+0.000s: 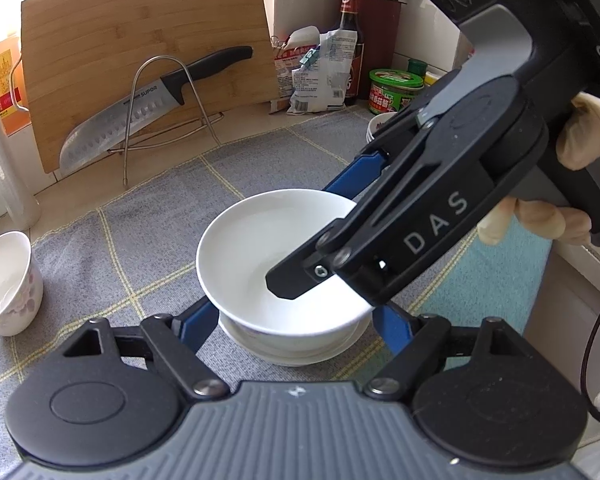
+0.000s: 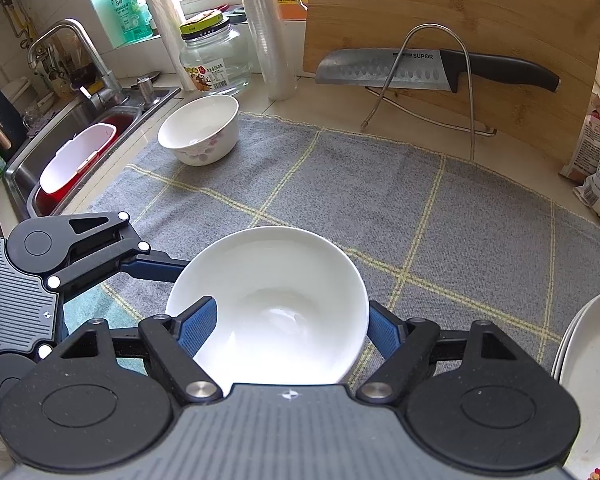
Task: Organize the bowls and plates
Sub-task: 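Lower the held bowl into the floral bowl and open the right tool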
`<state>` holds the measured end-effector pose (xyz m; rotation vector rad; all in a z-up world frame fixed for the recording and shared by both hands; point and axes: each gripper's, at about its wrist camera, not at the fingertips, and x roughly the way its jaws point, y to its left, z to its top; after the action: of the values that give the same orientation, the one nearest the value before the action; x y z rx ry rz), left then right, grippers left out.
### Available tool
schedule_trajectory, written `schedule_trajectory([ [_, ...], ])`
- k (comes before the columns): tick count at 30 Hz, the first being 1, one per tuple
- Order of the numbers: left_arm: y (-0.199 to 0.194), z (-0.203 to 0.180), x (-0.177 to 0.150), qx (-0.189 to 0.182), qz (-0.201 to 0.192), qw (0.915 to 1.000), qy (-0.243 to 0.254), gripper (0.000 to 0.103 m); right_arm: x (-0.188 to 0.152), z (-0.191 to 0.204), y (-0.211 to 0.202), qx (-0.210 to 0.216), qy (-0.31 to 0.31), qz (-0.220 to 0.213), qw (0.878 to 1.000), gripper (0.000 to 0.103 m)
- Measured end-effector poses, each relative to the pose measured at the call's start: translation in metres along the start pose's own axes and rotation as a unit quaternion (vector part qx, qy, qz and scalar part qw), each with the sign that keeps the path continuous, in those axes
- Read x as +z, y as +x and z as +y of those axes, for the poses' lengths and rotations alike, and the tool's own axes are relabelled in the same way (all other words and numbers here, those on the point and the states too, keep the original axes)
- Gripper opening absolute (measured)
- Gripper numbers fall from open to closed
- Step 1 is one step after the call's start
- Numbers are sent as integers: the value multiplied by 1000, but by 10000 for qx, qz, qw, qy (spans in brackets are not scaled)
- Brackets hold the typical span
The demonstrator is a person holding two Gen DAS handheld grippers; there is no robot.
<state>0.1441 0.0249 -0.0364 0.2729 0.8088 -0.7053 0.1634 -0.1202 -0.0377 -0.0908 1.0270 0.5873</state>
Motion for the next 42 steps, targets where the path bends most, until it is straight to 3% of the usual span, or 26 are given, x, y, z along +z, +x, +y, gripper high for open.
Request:
schedule_trajectory([
  [38,10,0,-2,-4,126,9998,122,84,-3,-5,10,4,32,136,9999,84],
  [40,11,-1,-3,43,129,9998,165,87,-4,-5,11,4,17,141,9999,89],
  [42,9,1,-3,37,57,9999,157,92,-5,-3,9,-13,-15,94,10000,101],
])
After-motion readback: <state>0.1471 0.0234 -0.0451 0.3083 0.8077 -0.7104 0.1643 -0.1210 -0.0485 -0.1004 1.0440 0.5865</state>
